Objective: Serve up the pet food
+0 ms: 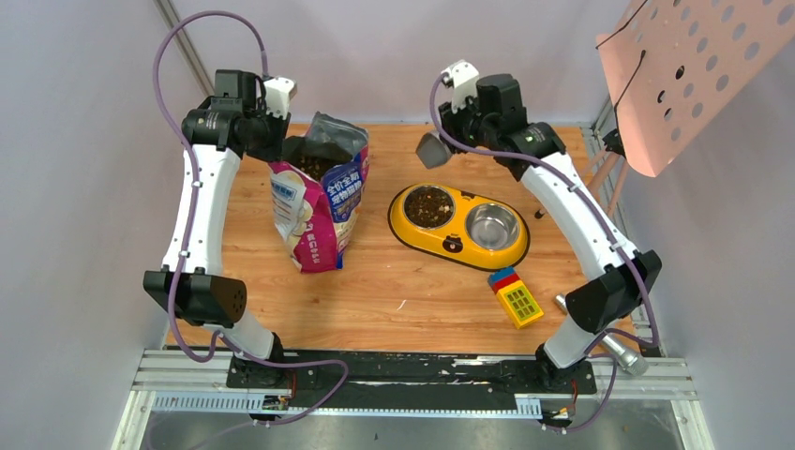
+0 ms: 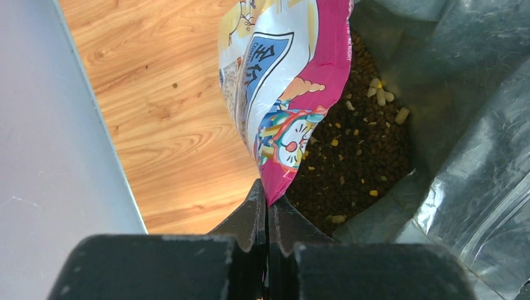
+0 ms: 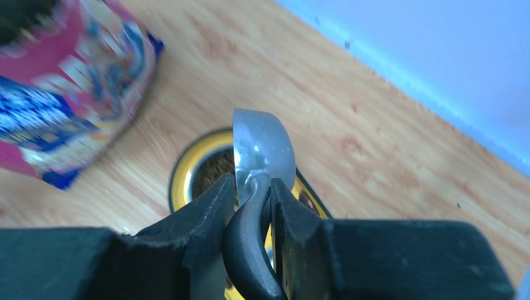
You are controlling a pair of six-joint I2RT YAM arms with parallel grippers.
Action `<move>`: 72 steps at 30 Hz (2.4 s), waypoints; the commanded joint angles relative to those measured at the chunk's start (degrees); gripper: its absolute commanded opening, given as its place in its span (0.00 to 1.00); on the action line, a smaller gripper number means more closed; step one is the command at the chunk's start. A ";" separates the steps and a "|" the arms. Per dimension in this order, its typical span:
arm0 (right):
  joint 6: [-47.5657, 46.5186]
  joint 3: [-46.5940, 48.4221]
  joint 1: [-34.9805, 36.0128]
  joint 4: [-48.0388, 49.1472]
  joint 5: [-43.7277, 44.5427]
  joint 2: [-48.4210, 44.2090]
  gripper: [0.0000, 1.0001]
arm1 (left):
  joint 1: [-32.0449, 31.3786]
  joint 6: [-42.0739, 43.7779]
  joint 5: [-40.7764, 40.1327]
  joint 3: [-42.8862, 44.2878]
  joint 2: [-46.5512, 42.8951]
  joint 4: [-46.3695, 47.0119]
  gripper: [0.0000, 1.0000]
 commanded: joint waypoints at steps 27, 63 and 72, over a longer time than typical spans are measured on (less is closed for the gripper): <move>14.51 25.82 7.41 -1.99 -16.49 6.01 0.00 | -6.69 -6.13 15.12 9.74 1.11 8.72 0.00; 20.49 17.18 17.07 -2.95 2.70 23.06 0.00 | -10.89 -11.17 12.69 10.83 5.25 11.28 0.00; 22.94 15.64 16.91 1.52 -10.91 22.79 0.00 | -10.89 -9.11 11.07 12.69 6.34 10.79 0.00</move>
